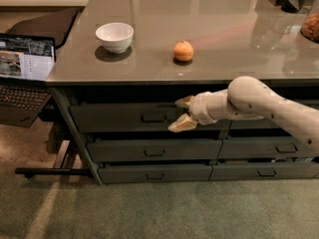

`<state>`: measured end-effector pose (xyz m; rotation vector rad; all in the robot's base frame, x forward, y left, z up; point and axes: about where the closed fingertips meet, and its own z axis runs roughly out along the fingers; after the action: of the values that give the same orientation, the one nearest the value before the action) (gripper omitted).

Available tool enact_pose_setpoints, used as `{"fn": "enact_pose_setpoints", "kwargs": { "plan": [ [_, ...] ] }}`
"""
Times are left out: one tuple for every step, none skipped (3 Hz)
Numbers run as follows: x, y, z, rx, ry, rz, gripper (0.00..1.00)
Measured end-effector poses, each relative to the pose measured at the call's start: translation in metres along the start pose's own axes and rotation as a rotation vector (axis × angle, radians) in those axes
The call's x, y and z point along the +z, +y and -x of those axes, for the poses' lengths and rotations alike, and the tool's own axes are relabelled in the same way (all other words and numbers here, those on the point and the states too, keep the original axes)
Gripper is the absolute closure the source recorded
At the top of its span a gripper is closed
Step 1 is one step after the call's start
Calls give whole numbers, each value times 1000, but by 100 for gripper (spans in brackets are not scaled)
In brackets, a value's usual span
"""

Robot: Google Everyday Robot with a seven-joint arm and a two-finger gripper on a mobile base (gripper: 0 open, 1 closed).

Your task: Open top drawer

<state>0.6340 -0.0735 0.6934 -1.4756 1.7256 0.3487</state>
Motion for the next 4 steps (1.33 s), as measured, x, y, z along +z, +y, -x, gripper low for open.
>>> {"fn": "enact_pose_setpoints", "kwargs": {
  "plan": [
    [0,-2,2,-4,2,-5,0],
    [5,-10,5,-11,12,-14,0],
    [18,-20,2,-2,54,-21,0],
    [28,-24,-5,13,102,-17,0]
  ]
}}
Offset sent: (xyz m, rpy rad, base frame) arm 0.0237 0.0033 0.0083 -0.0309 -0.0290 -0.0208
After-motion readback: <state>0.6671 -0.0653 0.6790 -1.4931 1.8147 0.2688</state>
